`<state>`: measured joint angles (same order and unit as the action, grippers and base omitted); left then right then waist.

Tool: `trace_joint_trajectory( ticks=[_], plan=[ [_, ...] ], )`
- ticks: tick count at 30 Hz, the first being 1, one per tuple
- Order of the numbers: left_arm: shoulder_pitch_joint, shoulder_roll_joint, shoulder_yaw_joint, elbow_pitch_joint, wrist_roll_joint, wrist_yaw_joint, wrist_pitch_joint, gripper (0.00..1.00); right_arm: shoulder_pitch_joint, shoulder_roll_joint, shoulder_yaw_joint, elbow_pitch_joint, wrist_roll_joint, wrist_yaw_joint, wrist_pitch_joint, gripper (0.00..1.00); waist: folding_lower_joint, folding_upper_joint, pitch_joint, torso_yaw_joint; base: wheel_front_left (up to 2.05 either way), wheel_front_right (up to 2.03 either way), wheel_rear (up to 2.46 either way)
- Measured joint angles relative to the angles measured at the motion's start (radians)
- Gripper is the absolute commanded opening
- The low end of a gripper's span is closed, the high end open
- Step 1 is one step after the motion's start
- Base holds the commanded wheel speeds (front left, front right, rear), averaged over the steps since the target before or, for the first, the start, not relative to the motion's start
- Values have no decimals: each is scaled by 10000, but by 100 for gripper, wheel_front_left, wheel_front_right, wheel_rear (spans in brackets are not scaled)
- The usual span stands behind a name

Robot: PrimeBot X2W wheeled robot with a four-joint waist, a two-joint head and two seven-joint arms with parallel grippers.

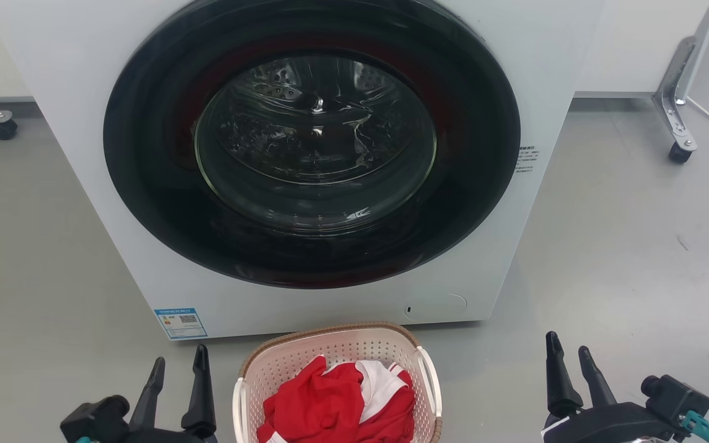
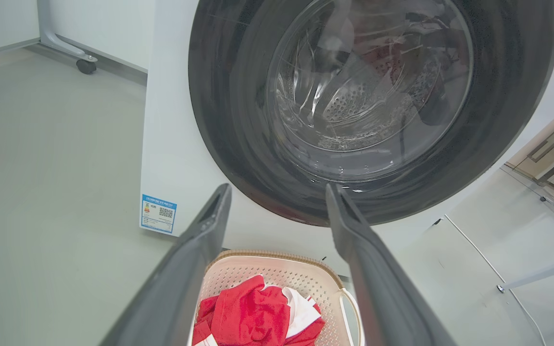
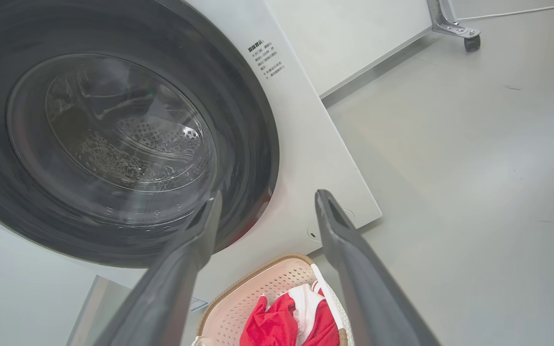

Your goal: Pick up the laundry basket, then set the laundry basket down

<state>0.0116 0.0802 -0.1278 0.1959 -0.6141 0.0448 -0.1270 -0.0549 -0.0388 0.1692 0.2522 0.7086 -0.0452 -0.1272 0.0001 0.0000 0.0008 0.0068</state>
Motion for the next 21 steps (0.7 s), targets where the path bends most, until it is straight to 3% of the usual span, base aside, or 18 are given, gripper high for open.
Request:
trace_joint_trajectory(
  ticks=[21],
  plan=[
    [176, 17, -531, -527, 3384, 523, -796, 100, -8, -29, 679, -380, -2894, -520, -784, 100, 0, 0, -11, 8, 0, 0, 0]
  ],
)
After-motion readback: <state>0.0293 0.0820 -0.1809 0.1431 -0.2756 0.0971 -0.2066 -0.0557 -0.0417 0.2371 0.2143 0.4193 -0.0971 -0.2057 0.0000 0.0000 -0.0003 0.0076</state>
